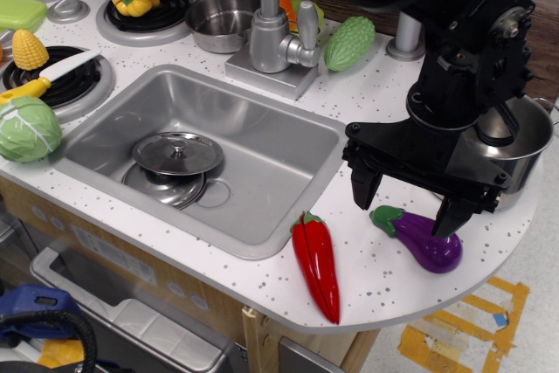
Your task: Put eggplant in pot or pan
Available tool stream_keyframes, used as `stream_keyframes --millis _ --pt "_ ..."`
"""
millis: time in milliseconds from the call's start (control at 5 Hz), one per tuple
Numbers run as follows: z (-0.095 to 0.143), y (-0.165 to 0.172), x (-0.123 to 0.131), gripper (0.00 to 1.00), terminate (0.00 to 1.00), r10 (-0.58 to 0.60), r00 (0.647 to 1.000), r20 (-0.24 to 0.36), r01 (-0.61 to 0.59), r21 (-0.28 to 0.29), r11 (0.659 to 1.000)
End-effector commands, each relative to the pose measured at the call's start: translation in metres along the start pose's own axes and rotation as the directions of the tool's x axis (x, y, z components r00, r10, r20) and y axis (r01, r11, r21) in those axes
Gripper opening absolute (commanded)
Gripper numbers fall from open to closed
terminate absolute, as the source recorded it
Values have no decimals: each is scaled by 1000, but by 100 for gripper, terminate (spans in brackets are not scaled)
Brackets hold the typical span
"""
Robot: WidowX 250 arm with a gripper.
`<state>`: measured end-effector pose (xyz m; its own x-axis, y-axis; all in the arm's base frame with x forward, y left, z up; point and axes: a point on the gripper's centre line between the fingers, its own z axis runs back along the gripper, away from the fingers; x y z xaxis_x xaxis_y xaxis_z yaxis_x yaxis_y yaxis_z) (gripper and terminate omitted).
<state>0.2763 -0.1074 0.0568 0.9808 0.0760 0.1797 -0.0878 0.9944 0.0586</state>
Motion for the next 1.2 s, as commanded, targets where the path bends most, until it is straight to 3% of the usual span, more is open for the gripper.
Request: stream_keyframes --millis 0,200,400,800,1000 --pt "0 0 0 100 0 0 1000 0 0 0 1000" --pt "6 -1 6 100 0 140 988 -63 -144 -60 988" --pt "13 -5 13 100 0 252 962 -107 -261 -73 963" --pt "5 -23 21 100 0 440 896 -58 -441 -23 897" --pt "-9 -32 24 100 0 474 880 9 -474 14 880"
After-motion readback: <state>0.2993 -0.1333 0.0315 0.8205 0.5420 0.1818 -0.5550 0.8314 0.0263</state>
